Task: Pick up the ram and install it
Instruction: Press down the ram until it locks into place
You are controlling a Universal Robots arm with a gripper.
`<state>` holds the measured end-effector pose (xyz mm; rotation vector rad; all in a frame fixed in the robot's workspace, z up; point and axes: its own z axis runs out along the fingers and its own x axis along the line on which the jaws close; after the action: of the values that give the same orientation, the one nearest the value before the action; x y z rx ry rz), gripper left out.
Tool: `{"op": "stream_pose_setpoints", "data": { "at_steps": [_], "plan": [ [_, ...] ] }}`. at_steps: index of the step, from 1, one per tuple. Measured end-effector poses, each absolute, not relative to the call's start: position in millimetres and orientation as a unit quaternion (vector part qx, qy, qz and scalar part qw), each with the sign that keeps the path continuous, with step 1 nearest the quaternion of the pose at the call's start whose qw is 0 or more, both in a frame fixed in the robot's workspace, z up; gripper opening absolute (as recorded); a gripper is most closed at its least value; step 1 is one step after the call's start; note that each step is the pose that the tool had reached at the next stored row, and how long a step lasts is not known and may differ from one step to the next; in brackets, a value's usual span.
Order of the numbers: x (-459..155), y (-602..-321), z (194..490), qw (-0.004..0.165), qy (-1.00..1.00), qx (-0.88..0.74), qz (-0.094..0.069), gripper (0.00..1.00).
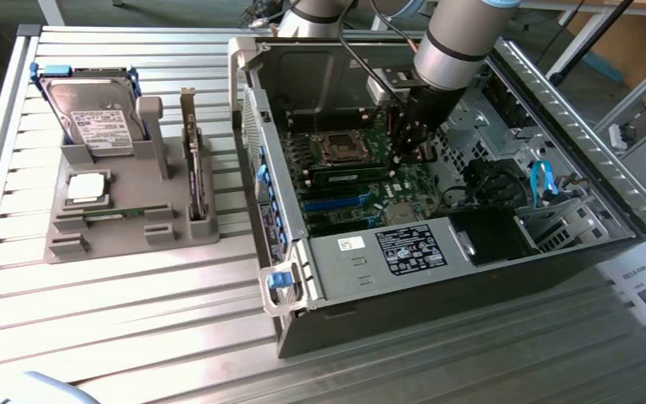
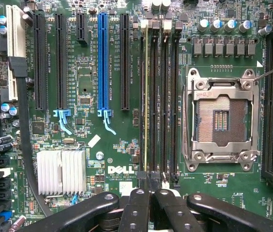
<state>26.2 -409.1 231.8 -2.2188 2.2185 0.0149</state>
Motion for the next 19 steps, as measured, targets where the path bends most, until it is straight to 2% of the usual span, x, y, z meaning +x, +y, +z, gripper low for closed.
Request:
{"op": "stream_pose_setpoints", "data": {
  "at_steps": [19],
  "plan": [
    [26.3, -409.1, 243.5, 0.001, 0.707, -0.707, 0.005, 0.1]
  ]
}}
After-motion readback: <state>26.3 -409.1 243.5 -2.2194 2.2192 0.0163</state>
